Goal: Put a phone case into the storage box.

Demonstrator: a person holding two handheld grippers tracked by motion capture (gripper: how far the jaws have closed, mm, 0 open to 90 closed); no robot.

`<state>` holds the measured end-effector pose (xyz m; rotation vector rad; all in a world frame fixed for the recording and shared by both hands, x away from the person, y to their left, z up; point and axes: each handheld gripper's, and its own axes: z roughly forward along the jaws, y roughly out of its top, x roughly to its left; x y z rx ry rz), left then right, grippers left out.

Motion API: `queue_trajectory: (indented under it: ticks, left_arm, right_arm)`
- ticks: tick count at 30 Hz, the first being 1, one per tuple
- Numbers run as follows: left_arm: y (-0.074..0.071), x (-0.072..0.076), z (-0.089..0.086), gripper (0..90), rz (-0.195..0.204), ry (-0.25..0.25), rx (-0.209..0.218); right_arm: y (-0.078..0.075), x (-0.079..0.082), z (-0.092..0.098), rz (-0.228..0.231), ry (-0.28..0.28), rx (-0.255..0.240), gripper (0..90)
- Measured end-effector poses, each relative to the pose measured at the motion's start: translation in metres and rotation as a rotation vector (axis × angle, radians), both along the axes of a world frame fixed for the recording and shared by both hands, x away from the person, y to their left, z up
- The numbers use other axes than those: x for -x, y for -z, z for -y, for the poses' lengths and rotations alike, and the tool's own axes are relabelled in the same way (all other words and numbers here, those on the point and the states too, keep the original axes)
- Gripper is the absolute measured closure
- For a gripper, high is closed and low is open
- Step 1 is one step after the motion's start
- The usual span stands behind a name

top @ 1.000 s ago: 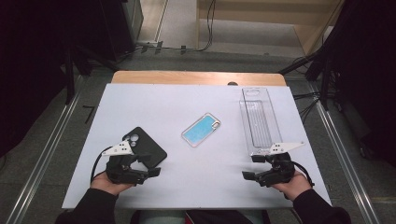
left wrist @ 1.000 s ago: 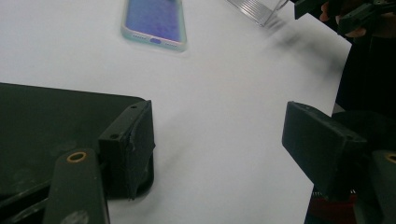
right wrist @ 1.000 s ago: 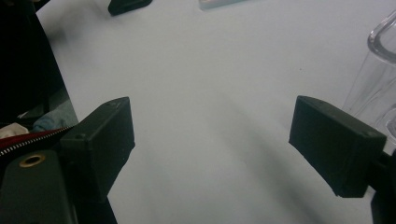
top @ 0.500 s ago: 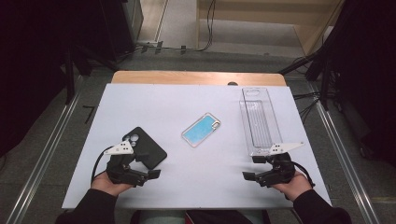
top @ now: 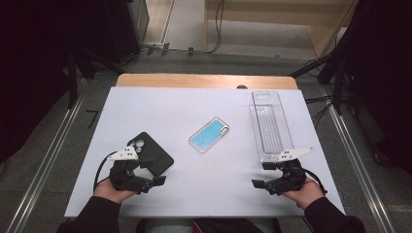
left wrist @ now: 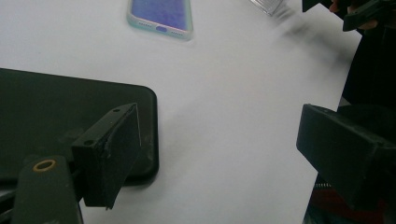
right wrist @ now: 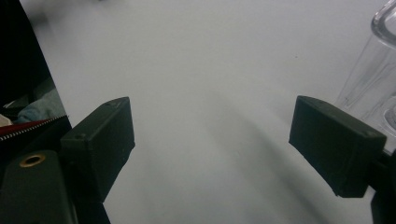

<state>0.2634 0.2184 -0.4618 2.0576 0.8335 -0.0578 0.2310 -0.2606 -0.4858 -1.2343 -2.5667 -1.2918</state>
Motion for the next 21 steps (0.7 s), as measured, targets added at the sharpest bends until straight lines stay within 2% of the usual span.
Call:
queue_trajectory:
  ticks: [10, 15, 21]
  left_arm:
    - [-0.004, -0.001, 0.003, 14.1, -0.002, -0.020, -0.017]
    - [-0.008, -0.004, 0.006, 14.1, 0.027, -0.025, -0.035]
    - [-0.014, -0.007, 0.009, 14.1, 0.023, -0.020, -0.018]
  right_arm:
    - [0.000, 0.001, 0.000, -0.007, -0.005, -0.001, 12.3]
    - [-0.001, 0.002, 0.000, -0.006, -0.007, -0.001, 12.3]
    - [-0.001, 0.002, -0.001, -0.005, -0.009, 0.001, 12.3]
